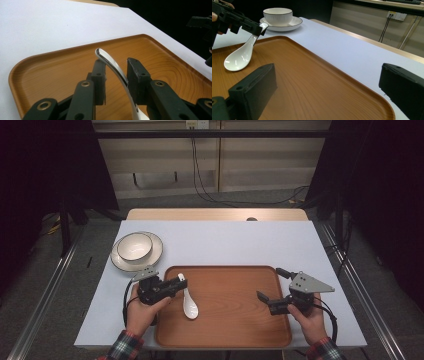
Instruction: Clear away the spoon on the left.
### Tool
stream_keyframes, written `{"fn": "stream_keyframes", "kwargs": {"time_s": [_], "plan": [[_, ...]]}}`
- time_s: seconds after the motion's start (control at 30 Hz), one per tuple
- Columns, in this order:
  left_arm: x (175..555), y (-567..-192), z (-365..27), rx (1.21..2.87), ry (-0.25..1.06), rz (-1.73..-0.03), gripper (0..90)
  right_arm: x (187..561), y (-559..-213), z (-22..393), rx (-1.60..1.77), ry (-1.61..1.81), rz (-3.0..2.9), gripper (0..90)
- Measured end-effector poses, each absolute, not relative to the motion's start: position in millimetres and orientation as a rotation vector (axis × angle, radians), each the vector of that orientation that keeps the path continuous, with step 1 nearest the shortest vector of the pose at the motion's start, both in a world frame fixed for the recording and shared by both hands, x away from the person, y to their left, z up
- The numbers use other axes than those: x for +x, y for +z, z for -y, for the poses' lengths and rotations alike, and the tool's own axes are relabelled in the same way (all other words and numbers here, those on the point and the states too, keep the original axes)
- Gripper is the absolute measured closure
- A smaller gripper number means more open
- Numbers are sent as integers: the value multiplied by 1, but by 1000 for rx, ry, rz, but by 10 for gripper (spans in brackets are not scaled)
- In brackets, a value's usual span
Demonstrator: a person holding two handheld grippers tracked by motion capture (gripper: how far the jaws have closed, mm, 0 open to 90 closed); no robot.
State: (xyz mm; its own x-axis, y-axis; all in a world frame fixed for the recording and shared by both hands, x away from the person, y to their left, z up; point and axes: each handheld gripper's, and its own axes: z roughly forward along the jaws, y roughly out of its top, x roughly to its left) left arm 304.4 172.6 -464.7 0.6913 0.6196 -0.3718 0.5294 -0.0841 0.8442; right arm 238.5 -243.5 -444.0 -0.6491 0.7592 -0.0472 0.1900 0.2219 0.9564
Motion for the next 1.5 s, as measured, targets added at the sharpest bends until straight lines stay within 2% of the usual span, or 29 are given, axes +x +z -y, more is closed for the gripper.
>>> {"fn": "stream_keyframes", "kwargs": {"time_s": [1.27, 1.5], "plan": [[311, -471, -170, 1777, 130, -987, 612, 234, -444, 244, 852, 1429, -2008, 11], [311, -470, -169, 1805, 169, -975, 568, 234, -443, 244, 856, 1424, -2003, 11]]}}
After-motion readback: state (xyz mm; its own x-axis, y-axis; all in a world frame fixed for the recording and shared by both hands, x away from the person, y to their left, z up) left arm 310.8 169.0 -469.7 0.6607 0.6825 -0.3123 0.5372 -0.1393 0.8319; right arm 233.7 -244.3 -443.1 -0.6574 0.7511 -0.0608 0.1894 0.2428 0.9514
